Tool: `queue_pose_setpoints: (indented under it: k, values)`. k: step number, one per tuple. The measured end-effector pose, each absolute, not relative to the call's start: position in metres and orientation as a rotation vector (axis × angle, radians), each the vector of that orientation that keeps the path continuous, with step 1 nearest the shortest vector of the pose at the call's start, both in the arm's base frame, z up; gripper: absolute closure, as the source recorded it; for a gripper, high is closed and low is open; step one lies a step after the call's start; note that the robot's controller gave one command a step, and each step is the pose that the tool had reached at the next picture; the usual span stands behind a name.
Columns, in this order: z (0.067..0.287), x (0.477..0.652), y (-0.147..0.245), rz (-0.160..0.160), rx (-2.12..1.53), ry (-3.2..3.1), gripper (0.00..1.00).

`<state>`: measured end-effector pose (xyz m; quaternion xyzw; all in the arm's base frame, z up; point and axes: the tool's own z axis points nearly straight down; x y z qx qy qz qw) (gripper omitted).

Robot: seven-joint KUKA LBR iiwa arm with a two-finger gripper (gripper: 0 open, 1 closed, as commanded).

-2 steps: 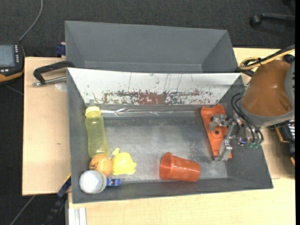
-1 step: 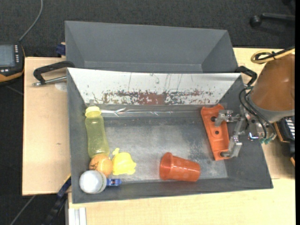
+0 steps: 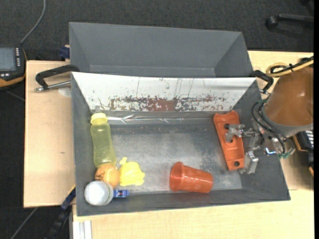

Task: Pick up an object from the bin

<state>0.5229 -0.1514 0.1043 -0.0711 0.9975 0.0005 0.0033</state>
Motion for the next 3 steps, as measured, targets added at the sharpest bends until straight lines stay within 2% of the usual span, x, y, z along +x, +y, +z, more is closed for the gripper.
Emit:
queue_pose_setpoints:
  k: [1, 2, 3]
  values:
    - [0.070, 0.527, -0.147, 0.000, -0.435, 3.101, 0.00]
    - [0.071, 0.511, -0.150, 0.000, -0.630, 3.068, 0.00]
    - [0.075, 0.506, -0.155, -0.008, -0.879, 2.997, 1.00]
